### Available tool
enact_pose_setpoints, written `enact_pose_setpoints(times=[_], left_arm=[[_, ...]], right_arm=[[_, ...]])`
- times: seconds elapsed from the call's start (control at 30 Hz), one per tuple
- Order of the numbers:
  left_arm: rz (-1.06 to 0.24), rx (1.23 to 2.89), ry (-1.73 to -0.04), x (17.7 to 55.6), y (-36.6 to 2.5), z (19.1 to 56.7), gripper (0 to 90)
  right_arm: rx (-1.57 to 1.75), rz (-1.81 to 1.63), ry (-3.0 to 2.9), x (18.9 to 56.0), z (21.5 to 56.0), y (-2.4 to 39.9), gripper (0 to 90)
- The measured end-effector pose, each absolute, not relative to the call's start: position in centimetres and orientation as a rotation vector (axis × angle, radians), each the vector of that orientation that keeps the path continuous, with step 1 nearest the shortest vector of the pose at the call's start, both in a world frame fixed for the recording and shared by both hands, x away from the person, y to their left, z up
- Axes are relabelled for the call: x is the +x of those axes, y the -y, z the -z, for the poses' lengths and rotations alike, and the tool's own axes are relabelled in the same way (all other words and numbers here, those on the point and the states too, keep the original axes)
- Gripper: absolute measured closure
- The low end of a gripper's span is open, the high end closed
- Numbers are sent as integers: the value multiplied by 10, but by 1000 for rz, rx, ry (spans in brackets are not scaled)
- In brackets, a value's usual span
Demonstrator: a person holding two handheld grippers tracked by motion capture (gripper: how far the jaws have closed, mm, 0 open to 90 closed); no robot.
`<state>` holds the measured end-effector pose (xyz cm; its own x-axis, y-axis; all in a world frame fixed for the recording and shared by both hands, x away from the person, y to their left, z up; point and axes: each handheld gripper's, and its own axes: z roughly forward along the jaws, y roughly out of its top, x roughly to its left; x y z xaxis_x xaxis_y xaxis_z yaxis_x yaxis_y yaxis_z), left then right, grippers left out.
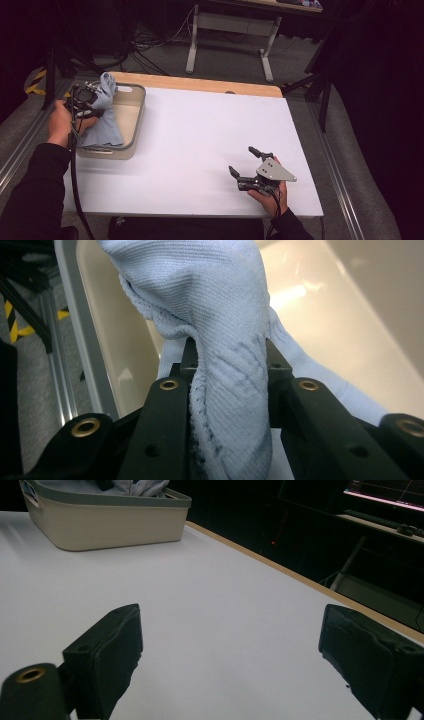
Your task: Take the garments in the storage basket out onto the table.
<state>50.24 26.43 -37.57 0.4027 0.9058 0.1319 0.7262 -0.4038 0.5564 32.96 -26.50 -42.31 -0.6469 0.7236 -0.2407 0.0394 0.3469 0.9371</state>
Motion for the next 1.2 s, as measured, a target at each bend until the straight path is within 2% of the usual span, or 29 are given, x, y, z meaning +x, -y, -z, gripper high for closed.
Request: enact_pose_setpoints(times=[0.37, 1.2], left_arm=[[-700, 2118, -1317, 485, -266, 358, 729], [-771, 1972, -1119, 460, -239, 318, 729]], right_arm=[[669, -1341, -1954, 331, 423, 266, 110], [667, -1352, -1911, 330, 420, 269, 113]])
